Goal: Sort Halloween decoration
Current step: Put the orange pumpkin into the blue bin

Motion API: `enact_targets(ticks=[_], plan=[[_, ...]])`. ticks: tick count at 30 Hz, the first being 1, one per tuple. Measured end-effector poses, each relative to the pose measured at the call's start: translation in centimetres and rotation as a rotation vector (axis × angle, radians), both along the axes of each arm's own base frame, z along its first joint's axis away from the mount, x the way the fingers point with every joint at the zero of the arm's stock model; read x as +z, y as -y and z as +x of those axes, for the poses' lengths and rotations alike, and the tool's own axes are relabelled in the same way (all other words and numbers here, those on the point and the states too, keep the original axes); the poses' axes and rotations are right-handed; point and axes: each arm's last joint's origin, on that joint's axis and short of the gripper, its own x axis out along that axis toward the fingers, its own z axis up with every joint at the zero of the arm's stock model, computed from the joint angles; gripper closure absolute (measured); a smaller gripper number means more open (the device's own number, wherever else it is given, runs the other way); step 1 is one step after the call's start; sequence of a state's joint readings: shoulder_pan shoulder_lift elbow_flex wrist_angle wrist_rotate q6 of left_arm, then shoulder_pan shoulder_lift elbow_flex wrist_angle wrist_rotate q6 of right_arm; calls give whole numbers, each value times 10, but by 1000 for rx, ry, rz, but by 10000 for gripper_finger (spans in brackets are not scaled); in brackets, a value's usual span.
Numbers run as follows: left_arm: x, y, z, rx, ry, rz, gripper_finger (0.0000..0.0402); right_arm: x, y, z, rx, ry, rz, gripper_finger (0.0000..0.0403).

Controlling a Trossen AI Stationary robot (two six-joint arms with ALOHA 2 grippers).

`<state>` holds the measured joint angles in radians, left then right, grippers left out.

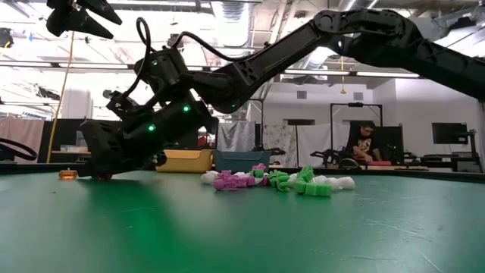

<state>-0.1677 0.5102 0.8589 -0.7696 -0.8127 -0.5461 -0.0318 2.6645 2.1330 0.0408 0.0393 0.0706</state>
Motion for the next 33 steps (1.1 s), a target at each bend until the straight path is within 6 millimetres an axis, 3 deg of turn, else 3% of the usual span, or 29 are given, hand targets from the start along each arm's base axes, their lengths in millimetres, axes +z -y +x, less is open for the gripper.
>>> enact_targets(ticks=[16, 24, 33], plan=[[0, 0, 0, 0, 1, 0, 170, 46, 59, 4, 32, -41, -58, 319], [0, 0, 0, -1, -1, 2, 170, 91, 83, -8, 28, 11, -121, 319], [0, 0, 0, -3, -5, 6, 170, 151, 130, -46, 10, -59, -178, 319]])
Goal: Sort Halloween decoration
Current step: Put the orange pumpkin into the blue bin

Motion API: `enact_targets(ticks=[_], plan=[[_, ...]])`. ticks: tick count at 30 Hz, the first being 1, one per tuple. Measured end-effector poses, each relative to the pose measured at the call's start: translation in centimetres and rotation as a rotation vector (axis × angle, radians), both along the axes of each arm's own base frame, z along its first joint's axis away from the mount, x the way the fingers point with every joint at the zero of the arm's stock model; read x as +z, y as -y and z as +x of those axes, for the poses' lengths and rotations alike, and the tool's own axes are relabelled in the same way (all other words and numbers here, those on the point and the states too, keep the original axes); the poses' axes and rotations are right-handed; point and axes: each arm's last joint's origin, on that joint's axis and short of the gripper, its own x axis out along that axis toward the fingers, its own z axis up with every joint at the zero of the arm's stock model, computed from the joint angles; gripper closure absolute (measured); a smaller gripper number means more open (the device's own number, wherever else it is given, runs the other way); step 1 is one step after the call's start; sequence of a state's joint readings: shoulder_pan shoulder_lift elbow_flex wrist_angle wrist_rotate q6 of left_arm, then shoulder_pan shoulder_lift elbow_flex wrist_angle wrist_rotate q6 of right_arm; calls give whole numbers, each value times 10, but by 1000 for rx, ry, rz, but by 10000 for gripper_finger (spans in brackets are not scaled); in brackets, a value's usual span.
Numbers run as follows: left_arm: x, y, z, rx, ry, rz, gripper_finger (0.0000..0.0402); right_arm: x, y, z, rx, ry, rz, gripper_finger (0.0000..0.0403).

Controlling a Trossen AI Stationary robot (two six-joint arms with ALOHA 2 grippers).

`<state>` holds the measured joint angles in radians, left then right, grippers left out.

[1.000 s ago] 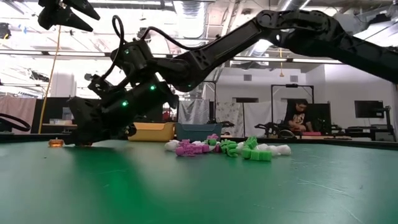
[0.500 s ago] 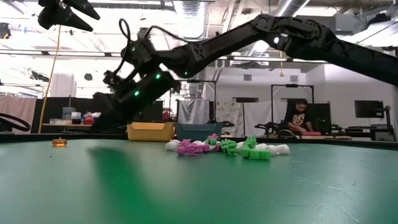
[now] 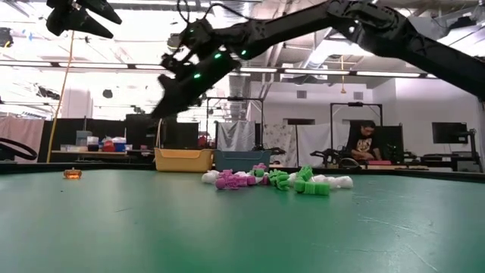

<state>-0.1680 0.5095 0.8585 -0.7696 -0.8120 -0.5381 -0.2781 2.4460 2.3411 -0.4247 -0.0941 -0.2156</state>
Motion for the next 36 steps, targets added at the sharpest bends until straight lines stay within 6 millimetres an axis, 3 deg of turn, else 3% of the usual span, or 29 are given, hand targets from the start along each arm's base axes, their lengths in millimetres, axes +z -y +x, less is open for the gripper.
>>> enact_targets(ticks=[6, 11, 24, 29, 36], plan=[[0, 0, 0, 0, -3, 2, 170, 32, 36, -33, -17, -42, -12, 319], [0, 0, 0, -1, -6, 3, 170, 36, 68, -64, -42, -157, 82, 319], [0, 0, 0, -6, -18, 15, 170, 15, 121, -124, -67, -424, 263, 319], [-1, 0, 0, -5, -18, 15, 170, -5, 138, -132, -102, -407, 329, 319], [-1, 0, -1, 4, -22, 20, 170, -38, 142, -129, -124, -346, 348, 320]])
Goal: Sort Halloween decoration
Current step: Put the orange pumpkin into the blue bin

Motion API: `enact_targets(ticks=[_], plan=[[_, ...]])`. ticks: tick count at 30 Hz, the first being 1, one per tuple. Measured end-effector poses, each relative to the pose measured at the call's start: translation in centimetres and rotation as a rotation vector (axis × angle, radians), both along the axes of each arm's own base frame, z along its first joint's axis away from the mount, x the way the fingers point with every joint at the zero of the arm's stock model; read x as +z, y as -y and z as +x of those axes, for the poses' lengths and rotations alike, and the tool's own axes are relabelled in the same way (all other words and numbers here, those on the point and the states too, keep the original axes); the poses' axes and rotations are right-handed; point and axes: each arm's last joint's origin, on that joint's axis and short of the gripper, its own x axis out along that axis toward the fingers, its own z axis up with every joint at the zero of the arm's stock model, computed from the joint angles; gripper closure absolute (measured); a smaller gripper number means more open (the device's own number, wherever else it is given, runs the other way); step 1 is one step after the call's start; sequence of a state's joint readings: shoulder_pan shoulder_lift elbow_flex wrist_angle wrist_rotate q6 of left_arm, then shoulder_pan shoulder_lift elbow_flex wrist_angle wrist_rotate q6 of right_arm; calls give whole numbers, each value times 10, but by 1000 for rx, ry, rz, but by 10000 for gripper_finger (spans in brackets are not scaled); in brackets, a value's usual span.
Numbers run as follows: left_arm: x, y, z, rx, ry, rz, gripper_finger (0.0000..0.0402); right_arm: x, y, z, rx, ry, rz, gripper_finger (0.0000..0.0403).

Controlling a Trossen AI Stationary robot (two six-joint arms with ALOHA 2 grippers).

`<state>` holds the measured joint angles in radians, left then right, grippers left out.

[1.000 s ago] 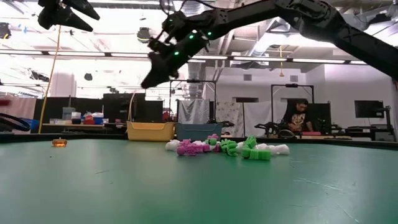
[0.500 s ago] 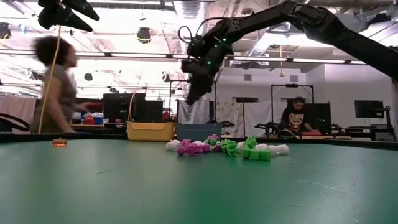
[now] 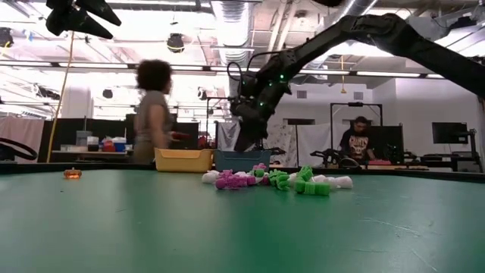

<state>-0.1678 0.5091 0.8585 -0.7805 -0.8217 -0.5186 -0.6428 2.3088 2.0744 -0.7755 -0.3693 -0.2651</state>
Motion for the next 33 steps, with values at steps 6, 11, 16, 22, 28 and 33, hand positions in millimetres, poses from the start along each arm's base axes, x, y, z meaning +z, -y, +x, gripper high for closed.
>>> enact_targets(ticks=[6, 11, 16, 22, 28, 33], plan=[[0, -1, -1, 30, 2, 14, 170, 14, -4, -5, -60, 245, -118, 321], [0, -1, -1, 37, 4, 15, 170, -6, -26, -24, -140, 378, -146, 321], [0, -1, -1, 55, 6, 21, 170, 0, -50, -38, -252, 533, -338, 321], [1, -2, -1, 64, 7, 24, 170, -12, -56, -34, -279, 504, -371, 320], [1, -2, -1, 66, 5, 28, 170, -19, -60, -34, -273, 438, -342, 315], [1, -2, -1, 66, 5, 28, 170, -25, -58, -39, -284, 370, -319, 314]])
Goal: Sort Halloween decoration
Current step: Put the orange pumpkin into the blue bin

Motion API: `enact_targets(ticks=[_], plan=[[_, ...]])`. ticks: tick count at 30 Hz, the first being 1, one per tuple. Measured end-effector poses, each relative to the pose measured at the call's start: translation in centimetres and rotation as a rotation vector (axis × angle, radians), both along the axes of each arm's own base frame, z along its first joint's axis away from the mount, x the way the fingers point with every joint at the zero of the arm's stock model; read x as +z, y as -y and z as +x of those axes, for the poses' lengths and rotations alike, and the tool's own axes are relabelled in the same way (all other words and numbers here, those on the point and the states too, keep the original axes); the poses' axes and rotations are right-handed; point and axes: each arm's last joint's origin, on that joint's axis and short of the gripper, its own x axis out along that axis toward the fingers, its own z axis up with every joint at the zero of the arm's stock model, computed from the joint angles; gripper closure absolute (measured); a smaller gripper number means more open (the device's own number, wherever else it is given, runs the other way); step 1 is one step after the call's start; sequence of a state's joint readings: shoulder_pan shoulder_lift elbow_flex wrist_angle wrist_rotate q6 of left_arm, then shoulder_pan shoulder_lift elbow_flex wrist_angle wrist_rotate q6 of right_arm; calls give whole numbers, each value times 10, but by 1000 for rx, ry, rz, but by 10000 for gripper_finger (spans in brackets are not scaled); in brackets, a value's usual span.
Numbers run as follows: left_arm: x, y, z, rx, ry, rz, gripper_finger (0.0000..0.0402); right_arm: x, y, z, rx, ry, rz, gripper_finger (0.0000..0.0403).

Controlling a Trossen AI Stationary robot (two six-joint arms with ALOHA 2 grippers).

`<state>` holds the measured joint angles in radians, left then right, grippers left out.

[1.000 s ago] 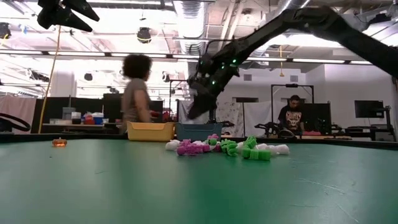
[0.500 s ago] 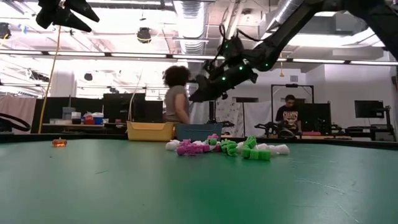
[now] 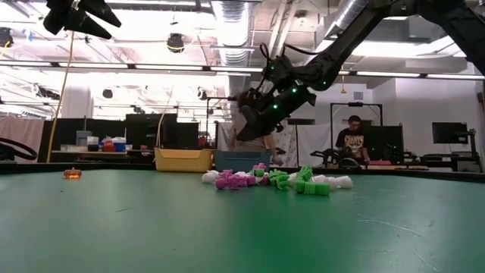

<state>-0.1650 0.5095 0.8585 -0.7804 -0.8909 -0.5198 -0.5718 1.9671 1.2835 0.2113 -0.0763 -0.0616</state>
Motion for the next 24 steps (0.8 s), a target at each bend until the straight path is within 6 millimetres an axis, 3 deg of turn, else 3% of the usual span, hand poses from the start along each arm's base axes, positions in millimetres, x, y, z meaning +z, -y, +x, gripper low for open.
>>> enact_targets(ticks=[4, 10, 24], plan=[[0, 0, 0, 1, 0, 1, 170, -3, 0, -1, -19, -43, -15, 314], [0, 0, 0, 8, 0, 4, 170, -26, 2, 2, -31, -76, 38, 314], [0, 0, 0, 14, 0, 7, 170, -32, 7, 0, -66, -102, 40, 309]])
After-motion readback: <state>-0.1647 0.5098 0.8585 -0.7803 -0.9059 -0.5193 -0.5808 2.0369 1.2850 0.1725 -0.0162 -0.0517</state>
